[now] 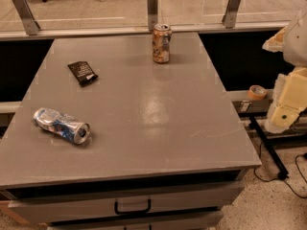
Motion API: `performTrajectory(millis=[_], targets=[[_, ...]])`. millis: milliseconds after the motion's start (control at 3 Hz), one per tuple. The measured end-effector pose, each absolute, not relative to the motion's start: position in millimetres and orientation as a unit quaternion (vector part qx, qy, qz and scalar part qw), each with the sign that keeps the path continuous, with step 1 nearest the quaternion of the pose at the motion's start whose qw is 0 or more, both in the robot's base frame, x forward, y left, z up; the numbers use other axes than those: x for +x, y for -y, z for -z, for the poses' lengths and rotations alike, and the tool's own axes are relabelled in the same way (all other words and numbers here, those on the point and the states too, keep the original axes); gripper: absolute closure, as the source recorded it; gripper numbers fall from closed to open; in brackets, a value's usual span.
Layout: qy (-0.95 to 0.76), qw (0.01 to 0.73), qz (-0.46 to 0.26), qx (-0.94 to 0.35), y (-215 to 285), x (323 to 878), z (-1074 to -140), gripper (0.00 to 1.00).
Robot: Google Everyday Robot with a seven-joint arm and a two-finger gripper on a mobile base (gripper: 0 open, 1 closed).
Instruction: Move orange can near rxbar chocolate
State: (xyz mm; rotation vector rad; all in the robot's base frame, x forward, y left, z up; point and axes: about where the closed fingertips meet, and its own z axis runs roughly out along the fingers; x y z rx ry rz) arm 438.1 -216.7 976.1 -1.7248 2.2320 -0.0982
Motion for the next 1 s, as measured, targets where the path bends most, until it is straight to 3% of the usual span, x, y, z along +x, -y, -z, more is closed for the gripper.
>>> performTrajectory(millis=[667,1000], targets=[[-0.782,0.189,0.006,-0.593,218.7,464.5,-976.3,0.00],[-0.772,0.245,-0.030,-0.586,216.3,521.9,-978.6,0.00]])
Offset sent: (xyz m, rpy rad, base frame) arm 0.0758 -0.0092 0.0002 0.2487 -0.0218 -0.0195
